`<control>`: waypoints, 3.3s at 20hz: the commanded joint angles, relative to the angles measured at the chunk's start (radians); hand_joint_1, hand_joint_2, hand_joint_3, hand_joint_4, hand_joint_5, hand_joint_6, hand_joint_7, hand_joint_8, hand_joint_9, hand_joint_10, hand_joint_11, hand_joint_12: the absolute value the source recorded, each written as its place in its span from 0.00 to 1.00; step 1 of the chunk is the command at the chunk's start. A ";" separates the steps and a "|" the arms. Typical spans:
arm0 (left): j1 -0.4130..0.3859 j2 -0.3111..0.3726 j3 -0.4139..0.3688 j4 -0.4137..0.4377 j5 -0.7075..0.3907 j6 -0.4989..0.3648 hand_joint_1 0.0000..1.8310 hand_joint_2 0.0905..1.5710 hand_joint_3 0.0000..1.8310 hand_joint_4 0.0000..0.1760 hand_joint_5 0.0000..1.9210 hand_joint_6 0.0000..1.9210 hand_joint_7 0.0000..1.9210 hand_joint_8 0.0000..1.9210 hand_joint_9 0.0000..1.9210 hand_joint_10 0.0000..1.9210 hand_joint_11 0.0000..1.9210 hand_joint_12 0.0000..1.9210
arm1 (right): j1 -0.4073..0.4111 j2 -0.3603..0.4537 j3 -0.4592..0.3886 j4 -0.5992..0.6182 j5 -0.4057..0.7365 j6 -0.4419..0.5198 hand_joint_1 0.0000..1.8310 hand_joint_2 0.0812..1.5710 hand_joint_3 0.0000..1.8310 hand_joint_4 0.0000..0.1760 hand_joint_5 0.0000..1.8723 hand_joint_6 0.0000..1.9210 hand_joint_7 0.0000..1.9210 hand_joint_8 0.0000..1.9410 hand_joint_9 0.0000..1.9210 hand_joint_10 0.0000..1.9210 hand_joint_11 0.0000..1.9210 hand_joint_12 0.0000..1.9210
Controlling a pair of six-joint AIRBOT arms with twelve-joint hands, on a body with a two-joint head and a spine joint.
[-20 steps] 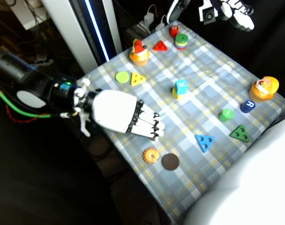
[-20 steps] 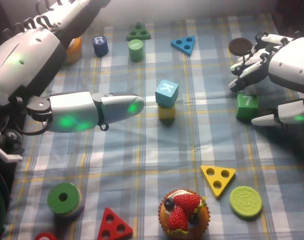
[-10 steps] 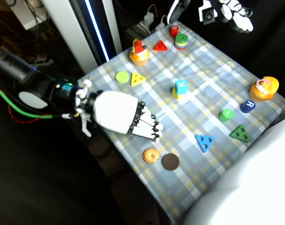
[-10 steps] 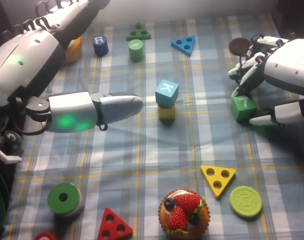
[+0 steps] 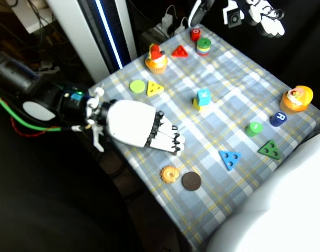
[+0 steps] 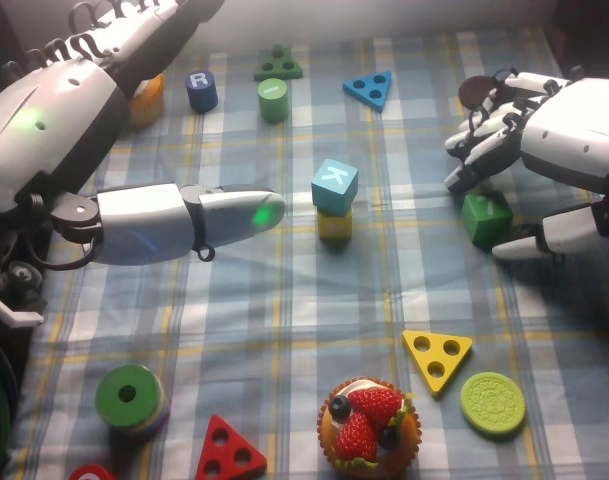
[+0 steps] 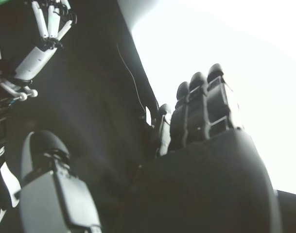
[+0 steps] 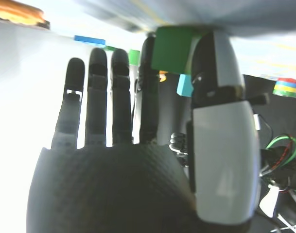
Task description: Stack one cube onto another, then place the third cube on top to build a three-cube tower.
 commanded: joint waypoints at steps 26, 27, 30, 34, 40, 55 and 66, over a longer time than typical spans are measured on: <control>0.003 0.034 0.050 -0.034 -0.017 -0.007 0.36 0.49 0.00 1.00 0.05 0.01 0.04 0.00 0.04 0.00 0.05 0.02 | 0.335 -0.110 0.121 -0.520 0.108 0.410 0.64 0.67 0.00 0.00 0.57 0.44 0.38 0.00 0.28 0.00 0.00 0.56; 0.003 0.034 0.057 -0.042 -0.009 -0.007 0.35 0.49 0.00 1.00 0.04 0.00 0.04 0.00 0.04 0.00 0.05 0.02 | 0.337 -0.116 0.126 -0.527 0.108 0.414 0.64 0.67 0.00 0.00 0.57 0.44 0.37 0.00 0.25 0.00 0.00 0.50; 0.006 0.034 0.071 -0.069 -0.003 -0.007 0.36 0.49 0.00 1.00 0.04 0.00 0.03 0.00 0.03 0.00 0.03 0.02 | 0.340 -0.145 0.150 -0.538 0.109 0.420 0.64 0.66 0.00 0.00 0.57 0.43 0.37 0.00 0.26 0.00 0.00 0.52; 0.007 0.034 0.081 -0.076 0.004 -0.007 0.37 0.49 0.00 1.00 0.06 0.01 0.02 0.00 0.02 0.00 0.01 0.01 | 0.340 -0.176 0.170 -0.547 0.108 0.427 0.64 0.66 0.00 0.00 0.58 0.42 0.39 0.00 0.28 0.01 0.00 0.51; 0.005 0.032 0.088 -0.084 0.007 -0.007 0.33 0.49 0.00 1.00 0.06 0.00 0.03 0.00 0.03 0.00 0.00 0.01 | 0.340 -0.206 0.181 -0.563 0.108 0.427 0.61 0.67 0.00 0.00 0.56 0.45 0.40 0.00 0.30 0.01 0.00 0.61; -0.001 0.026 0.090 -0.083 0.011 -0.007 0.37 0.49 0.00 1.00 0.06 0.00 0.03 0.00 0.02 0.00 0.01 0.01 | 0.340 -0.209 0.185 -0.580 0.096 0.435 0.60 0.67 0.00 0.04 0.55 0.46 0.35 0.00 0.24 0.00 0.00 0.33; -0.003 0.024 0.089 -0.079 0.010 -0.007 0.38 0.49 0.00 1.00 0.05 0.00 0.03 0.00 0.02 0.00 0.01 0.01 | 0.340 -0.209 0.185 -0.583 0.087 0.440 0.59 0.67 0.00 0.34 0.55 0.47 0.33 0.00 0.23 0.00 0.00 0.23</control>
